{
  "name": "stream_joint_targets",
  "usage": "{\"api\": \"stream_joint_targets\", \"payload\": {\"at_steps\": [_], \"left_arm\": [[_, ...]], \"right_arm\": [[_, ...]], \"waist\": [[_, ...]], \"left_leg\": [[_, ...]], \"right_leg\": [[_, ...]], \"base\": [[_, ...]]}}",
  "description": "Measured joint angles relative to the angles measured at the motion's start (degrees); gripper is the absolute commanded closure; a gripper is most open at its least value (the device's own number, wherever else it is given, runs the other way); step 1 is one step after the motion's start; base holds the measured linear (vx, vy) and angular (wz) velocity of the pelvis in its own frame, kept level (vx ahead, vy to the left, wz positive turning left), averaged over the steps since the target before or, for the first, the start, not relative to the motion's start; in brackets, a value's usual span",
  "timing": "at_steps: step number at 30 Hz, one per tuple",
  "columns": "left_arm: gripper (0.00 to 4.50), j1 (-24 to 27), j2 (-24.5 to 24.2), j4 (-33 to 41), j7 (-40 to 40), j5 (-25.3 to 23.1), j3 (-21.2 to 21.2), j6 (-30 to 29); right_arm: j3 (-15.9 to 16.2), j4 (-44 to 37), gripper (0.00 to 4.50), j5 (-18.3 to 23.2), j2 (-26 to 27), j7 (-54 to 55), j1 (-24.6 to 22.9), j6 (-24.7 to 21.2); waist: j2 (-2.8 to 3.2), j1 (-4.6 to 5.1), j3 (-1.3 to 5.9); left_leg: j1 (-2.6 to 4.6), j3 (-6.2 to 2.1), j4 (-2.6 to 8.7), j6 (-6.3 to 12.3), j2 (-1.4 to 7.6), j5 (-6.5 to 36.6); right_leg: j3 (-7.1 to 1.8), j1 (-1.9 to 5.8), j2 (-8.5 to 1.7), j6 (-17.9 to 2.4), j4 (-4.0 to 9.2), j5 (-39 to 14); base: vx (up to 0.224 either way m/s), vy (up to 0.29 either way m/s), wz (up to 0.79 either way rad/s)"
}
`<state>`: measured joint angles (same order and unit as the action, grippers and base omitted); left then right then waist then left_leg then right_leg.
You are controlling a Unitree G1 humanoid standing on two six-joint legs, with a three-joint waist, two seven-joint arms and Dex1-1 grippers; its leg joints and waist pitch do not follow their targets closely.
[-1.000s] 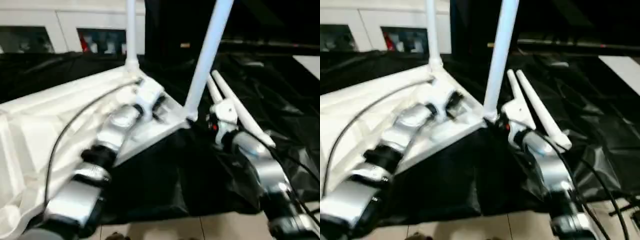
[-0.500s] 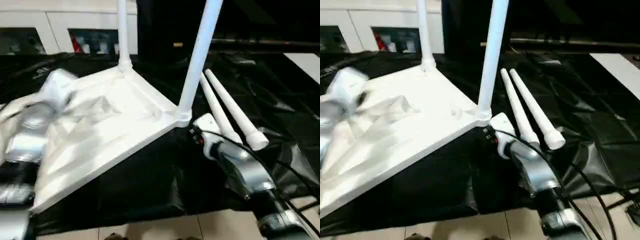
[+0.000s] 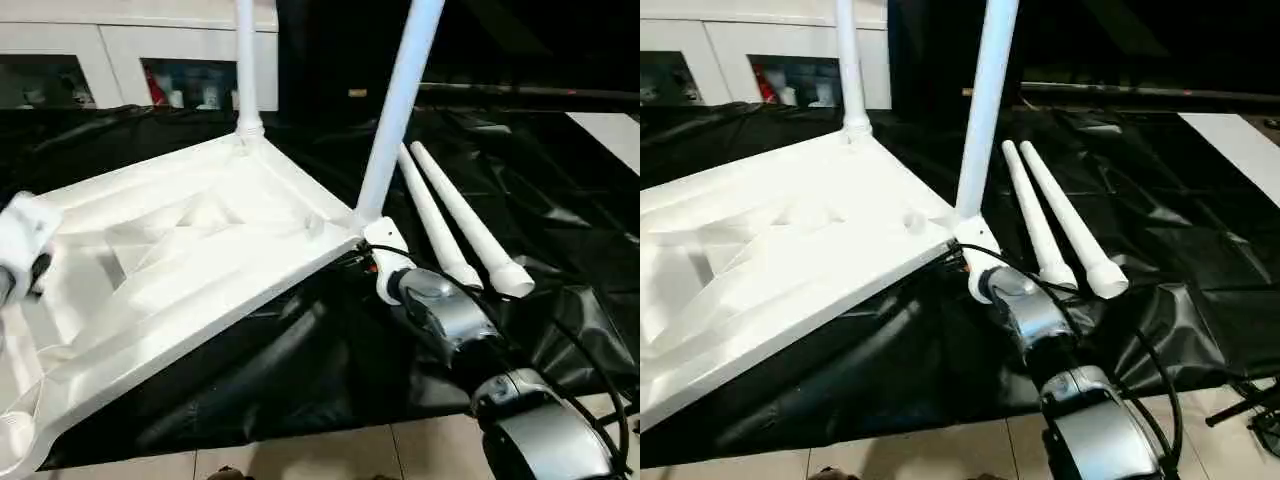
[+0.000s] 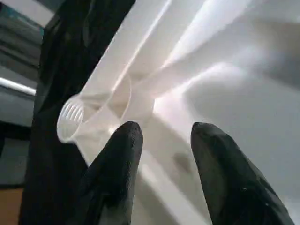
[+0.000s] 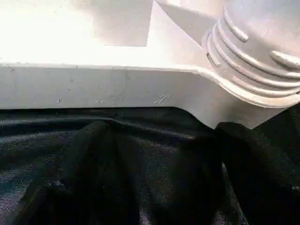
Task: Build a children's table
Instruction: Rotate table base
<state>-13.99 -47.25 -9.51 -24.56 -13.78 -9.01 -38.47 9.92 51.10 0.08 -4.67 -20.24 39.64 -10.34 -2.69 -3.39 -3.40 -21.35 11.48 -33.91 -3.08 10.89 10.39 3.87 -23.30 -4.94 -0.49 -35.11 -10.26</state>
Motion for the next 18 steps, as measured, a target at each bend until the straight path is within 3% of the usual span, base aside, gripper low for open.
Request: {"api": "stream_joint_targets", "payload": {"at_steps": [11, 18], "left_arm": [[2.46, 2.13, -5.54, 0.31, 1.3, -3.44, -0.59, -1.23], [2.46, 8.24, -6.03, 1.56, -6.65, -1.62, 4.55, -4.53]], "right_arm": [[-0.6, 7.0, 0.62, -0.46, 1.1, 0.72, 2.78, 4.64], [-1.0, 9.48, 0.62, -0.52, 1.36, 0.67, 3.24, 6.99]], "waist": [[0.05, 0.06, -0.02], [0.04, 0.03, -0.02]], "left_leg": [[0.12, -0.15, 0.0, -0.03, 0.01, -0.02], [0.15, -0.15, 0.01, -0.03, 0.02, -0.01]], "right_leg": [[-0.04, 0.06, 0.11, 0.02, -0.01, 0.01], [-0.07, 0.06, 0.15, -0.03, -0.01, 0.04]], "base": [[0.0, 0.0, 0.0], [0.0, 0.0, 0.0]]}}
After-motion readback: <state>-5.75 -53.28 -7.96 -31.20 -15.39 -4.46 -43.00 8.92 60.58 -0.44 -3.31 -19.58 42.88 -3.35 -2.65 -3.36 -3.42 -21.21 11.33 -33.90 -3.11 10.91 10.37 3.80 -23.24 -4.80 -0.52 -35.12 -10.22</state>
